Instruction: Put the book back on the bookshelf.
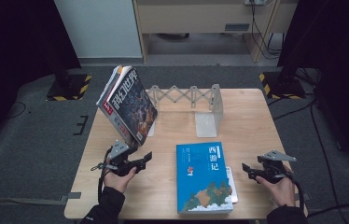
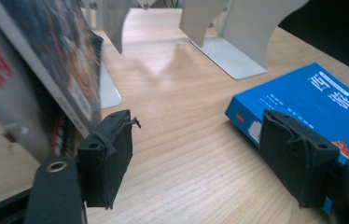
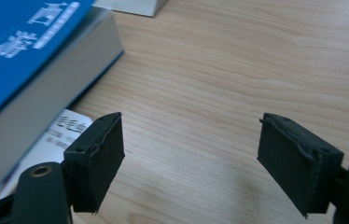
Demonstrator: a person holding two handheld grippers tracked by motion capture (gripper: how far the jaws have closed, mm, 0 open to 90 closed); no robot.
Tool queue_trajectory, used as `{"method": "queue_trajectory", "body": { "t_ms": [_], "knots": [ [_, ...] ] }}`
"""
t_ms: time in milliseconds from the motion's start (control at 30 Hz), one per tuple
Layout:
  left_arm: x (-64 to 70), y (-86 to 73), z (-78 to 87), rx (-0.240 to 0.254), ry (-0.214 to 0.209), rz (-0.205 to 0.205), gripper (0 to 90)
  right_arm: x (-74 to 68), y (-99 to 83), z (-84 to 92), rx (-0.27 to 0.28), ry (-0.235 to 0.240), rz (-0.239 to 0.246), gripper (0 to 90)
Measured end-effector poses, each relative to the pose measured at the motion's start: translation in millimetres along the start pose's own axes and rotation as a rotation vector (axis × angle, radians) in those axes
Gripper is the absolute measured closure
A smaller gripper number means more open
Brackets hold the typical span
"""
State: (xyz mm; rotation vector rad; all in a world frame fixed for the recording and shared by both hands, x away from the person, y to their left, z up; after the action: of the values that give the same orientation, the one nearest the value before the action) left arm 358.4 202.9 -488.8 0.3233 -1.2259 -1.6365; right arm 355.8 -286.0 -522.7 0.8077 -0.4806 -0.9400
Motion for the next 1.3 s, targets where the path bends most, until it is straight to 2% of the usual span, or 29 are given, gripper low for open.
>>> {"method": "queue_trajectory", "body": {
  "t_ms": [133, 233, 267, 500, 567, 667, 900, 1100, 1200, 1300],
  "knots": [
    [4.8, -2.2, -4.4, -0.021, -0.012, -0.018, 25.3, -6.3, 4.2, 0.2, 0.015, 0.022, 0.007, 24.1],
    [12.4, -3.7, -8.4, -0.036, -0.026, -0.036, 24.9, -13.1, 10.2, 1.0, 0.049, 0.041, 0.014, 25.7],
    [14.7, -4.2, -9.8, -0.038, -0.041, -0.038, 24.9, -14.6, 11.3, 1.2, 0.051, 0.051, 0.018, 26.0],
    [27.6, -9.6, -19.0, -0.072, -0.072, -0.060, 24.0, -27.4, 19.2, 1.1, 0.087, 0.103, 0.008, 28.3],
    [32.0, -12.2, -23.0, -0.091, -0.081, -0.073, 24.0, -32.0, 21.2, 0.4, 0.098, 0.126, -0.009, 28.7],
    [39.6, -16.1, -28.7, -0.115, -0.100, -0.088, 23.9, -37.5, 22.8, -1.0, 0.100, 0.149, -0.009, 29.2],
    [51.5, -22.5, -37.9, -0.155, -0.139, -0.092, 24.8, -48.2, 25.4, -5.4, 0.099, 0.196, -0.028, 29.6],
    [60.1, -28.4, -47.4, -0.187, -0.163, -0.083, 24.7, -56.9, 25.9, -10.2, 0.085, 0.235, -0.034, 30.1],
    [62.9, -30.7, -51.2, -0.200, -0.168, -0.091, 24.6, -59.7, 26.0, -11.7, 0.079, 0.247, -0.039, 30.1],
    [68.0, -36.2, -60.0, -0.211, -0.197, -0.055, 22.4, -63.1, 26.3, -14.3, 0.074, 0.256, -0.030, 30.0]
  ]
}}
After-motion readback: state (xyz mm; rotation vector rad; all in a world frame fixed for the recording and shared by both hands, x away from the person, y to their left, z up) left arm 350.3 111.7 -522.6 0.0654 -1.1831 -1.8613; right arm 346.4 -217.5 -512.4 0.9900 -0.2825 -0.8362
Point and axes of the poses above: each handheld gripper's, and its own axes: z roughly backward along the jaws, y roughly out of its top, x roughly to its right, the point moved 1 cm from there along -z, roughly forward along the jaws, and after that the axes turned 9 degrees about z, right-handed, at the moved point
